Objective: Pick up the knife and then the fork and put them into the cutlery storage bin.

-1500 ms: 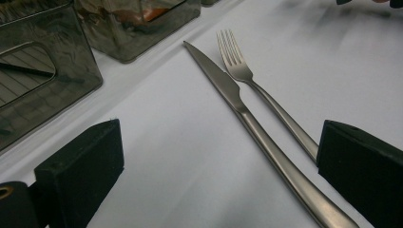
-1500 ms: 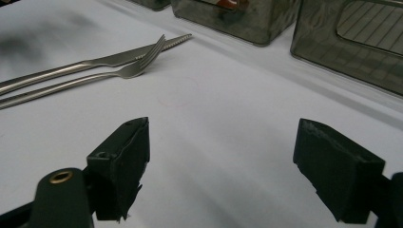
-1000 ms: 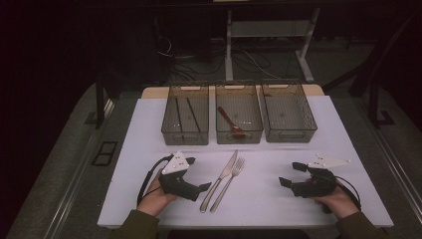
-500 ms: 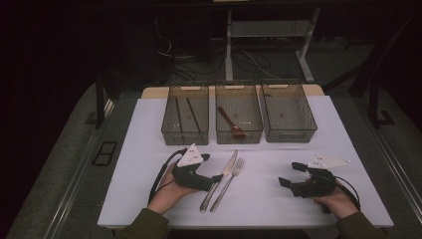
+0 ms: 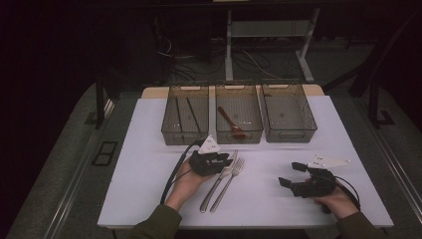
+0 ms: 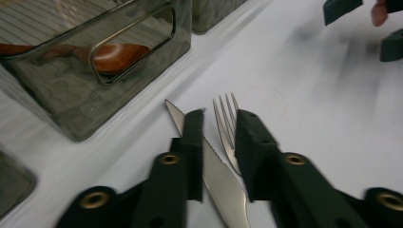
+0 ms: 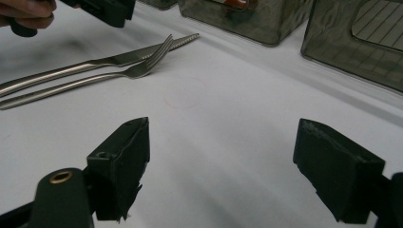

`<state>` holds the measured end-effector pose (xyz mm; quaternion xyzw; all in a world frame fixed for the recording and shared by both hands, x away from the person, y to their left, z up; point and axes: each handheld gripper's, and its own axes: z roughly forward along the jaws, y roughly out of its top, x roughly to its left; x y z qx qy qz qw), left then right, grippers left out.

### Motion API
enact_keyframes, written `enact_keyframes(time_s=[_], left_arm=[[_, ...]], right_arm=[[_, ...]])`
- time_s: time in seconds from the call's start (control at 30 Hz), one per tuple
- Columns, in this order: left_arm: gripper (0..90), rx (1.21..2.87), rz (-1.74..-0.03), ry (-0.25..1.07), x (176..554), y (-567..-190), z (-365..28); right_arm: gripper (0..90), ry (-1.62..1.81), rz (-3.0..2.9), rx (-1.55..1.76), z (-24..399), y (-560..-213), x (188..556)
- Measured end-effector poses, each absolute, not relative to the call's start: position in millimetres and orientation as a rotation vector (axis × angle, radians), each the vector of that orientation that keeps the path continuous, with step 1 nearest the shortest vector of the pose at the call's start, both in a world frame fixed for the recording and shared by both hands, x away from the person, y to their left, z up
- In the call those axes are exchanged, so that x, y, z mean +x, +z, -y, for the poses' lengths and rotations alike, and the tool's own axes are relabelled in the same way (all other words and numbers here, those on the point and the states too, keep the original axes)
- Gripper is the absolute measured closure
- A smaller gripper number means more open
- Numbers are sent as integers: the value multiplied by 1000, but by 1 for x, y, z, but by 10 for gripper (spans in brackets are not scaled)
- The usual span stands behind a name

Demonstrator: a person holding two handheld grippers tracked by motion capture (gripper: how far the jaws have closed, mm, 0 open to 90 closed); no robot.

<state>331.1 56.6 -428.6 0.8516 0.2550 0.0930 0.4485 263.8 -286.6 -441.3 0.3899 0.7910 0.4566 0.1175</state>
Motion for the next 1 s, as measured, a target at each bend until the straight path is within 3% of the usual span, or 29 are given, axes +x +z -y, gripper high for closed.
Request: enact_keyframes(time_s=[0.13, 0.57, 1.0], left_arm=[[891, 2119, -665, 216, 340, -432, -50], [892, 2181, -694, 202, 359, -449, -20], [893, 2230, -617, 150, 350, -449, 0]], right_arm=[[199, 1339, -2316, 1138, 287, -442, 264], [199, 1345, -2313, 1141, 288, -441, 264], [199, 1348, -2313, 1138, 288, -441, 264]])
